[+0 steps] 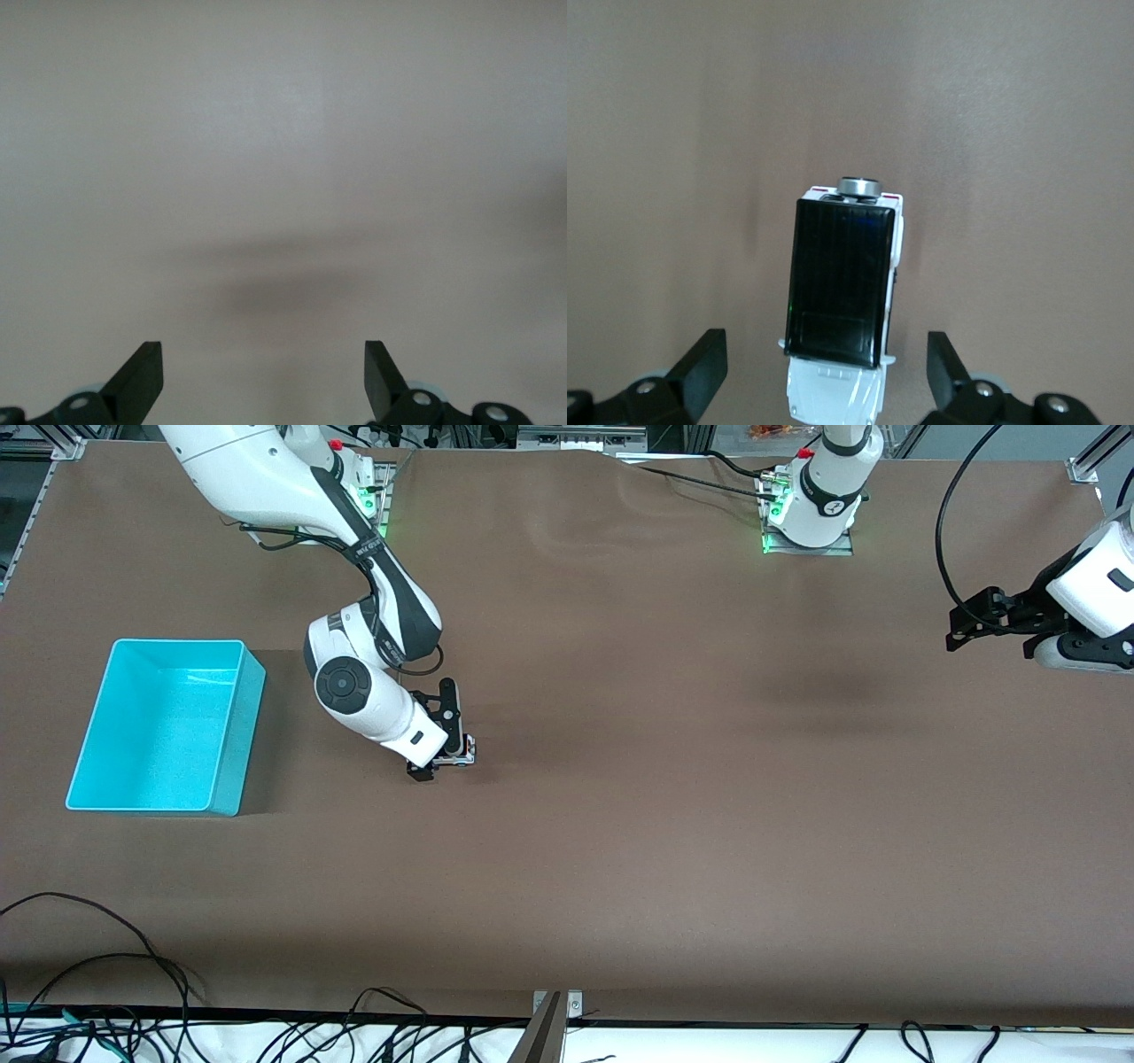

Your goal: Wind and store white jeep toy

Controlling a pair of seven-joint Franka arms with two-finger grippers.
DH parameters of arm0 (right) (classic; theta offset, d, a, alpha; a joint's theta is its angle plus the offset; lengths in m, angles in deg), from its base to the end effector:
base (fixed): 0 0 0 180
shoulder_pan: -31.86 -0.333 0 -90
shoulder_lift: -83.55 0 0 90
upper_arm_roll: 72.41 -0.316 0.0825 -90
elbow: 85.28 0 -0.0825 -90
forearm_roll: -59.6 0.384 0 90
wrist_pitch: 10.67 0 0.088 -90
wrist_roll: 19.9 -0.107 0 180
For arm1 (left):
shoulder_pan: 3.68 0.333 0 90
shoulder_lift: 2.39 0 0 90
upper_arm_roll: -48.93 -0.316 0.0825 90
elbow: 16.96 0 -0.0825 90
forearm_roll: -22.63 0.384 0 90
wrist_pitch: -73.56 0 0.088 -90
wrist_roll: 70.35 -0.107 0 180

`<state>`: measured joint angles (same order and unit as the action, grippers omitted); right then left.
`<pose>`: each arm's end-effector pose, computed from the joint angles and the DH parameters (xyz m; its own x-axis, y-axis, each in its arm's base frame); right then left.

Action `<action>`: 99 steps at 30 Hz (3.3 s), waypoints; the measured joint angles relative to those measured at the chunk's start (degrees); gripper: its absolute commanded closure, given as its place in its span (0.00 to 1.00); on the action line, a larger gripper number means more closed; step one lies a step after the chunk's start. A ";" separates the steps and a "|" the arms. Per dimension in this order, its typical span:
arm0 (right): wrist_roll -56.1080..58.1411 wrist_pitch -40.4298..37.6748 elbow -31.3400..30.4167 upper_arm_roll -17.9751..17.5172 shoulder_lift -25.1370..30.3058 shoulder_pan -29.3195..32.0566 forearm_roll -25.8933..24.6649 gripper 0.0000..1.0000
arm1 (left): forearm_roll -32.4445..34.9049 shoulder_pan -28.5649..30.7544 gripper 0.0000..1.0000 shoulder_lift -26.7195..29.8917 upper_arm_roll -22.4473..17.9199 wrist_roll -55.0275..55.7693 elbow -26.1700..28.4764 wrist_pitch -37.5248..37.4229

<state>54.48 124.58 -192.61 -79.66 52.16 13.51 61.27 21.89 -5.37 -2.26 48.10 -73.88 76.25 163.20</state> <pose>0.5717 0.2700 0.2160 -0.1331 0.9889 0.0661 0.9872 0.1382 -0.0791 0.5510 -0.0097 0.5989 0.9953 -0.0766 -0.0591 -0.0757 -0.9970 0.0166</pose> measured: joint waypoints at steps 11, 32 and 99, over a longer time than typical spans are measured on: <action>-0.14 0.36 0.00 -0.23 -0.68 -0.41 0.00 0.18 | 0.00 0.57 0.00 -0.06 -0.05 0.05 -0.01 0.00; -0.92 0.62 0.38 0.03 -0.56 -0.16 0.07 0.82 | 0.00 0.58 0.00 -0.10 -0.03 0.05 -0.06 0.00; 53.99 -6.87 -17.57 35.29 16.65 15.30 12.82 0.82 | 0.00 0.58 0.00 -0.28 0.10 0.06 -0.09 -0.03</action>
<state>108.47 117.71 -210.19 -44.37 68.82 28.81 74.09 21.89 -4.79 -2.54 48.19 -73.82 76.16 163.18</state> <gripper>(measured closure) 0.511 0.000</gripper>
